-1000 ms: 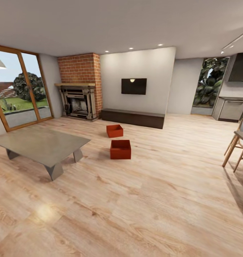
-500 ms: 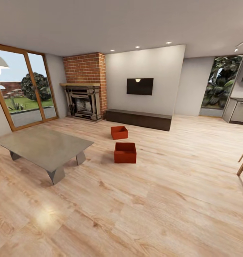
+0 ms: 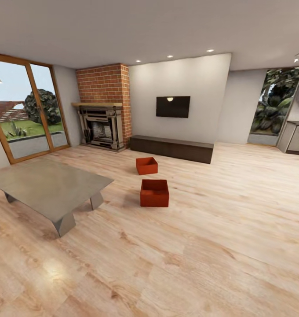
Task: Move the two storage containers from the living room to the garage. In the garage, place one container on the floor and stack the other container on top of it (either order is fine).
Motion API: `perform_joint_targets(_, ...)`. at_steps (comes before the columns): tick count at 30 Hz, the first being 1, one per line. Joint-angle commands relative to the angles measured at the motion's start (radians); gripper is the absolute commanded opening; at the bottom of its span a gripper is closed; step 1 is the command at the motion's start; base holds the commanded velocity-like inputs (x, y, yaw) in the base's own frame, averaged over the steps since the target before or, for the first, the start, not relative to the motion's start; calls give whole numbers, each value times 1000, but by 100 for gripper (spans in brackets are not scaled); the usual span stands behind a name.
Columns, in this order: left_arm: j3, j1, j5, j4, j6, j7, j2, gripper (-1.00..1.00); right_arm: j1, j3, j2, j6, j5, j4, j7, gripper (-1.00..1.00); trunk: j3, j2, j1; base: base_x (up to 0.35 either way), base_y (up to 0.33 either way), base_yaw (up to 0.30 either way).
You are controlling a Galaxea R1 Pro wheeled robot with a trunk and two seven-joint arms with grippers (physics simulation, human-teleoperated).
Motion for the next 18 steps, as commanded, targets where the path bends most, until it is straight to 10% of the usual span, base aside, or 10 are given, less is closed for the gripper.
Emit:
perform_joint_targets(1, 0, 0, 4, -1, 2, 1, 0, 100, -1, 3, 0, -5, 8, 3, -3, 100, -1, 0, 1, 324, 0, 0)
perform_joint_targets(18, 0, 0, 4, -1, 2, 1, 0, 100, -1, 3, 0, -5, 8, 3, -3, 100, -1, 0, 1, 324, -1, 0)
